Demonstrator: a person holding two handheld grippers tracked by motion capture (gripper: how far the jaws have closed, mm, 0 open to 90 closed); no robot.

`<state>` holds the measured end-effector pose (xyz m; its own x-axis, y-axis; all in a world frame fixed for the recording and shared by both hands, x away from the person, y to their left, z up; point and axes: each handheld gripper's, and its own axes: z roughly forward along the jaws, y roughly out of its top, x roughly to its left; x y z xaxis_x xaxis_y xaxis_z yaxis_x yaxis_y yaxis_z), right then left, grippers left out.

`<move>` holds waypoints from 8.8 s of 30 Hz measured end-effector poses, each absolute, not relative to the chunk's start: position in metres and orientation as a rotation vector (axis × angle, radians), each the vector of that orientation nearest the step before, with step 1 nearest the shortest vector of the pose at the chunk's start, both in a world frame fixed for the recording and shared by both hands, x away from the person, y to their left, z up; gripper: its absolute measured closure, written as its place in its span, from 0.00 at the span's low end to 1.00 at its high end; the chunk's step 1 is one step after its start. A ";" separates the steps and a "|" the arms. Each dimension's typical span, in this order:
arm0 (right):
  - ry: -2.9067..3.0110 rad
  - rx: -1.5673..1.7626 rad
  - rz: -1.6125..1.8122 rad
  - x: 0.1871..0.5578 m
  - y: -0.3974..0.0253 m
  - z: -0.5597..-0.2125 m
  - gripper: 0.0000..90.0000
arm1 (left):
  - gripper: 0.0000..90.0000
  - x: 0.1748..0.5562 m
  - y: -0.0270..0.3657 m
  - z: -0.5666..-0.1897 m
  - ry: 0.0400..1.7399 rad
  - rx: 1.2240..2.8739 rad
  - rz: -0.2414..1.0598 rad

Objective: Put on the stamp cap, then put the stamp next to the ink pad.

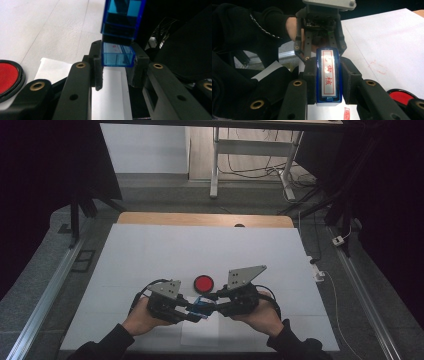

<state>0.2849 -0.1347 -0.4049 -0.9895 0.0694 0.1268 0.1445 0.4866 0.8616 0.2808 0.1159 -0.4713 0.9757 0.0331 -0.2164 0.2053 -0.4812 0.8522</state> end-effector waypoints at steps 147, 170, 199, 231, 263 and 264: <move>-2.933 -0.889 -1.451 0.342 -0.221 -0.430 0.78 | 0.00 0.179 0.239 -0.481 1.024 2.104 0.333; -3.007 -1.029 -1.312 0.360 -0.234 -0.459 0.78 | 0.01 0.180 0.238 -0.481 1.024 2.112 0.324; -3.043 -1.078 -1.107 0.373 -0.229 -0.488 0.74 | 0.02 0.180 0.237 -0.481 1.027 2.123 0.322; -2.947 -1.276 -1.311 0.341 -0.227 -0.457 0.00 | 0.02 0.180 0.237 -0.481 1.022 2.127 0.327; -2.917 -1.310 -1.420 0.290 -0.255 -0.443 0.00 | 0.02 0.180 0.237 -0.482 1.028 2.128 0.329; -2.922 -1.309 -1.412 0.288 -0.257 -0.442 0.00 | 0.02 0.180 0.238 -0.481 1.029 2.129 0.329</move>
<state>0.2877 -0.2569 -0.4423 -0.6658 0.7461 -0.0003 0.4634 0.4138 0.7836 0.1798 0.2376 -0.4814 0.6461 0.7588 -0.0825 0.5700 -0.4078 0.7133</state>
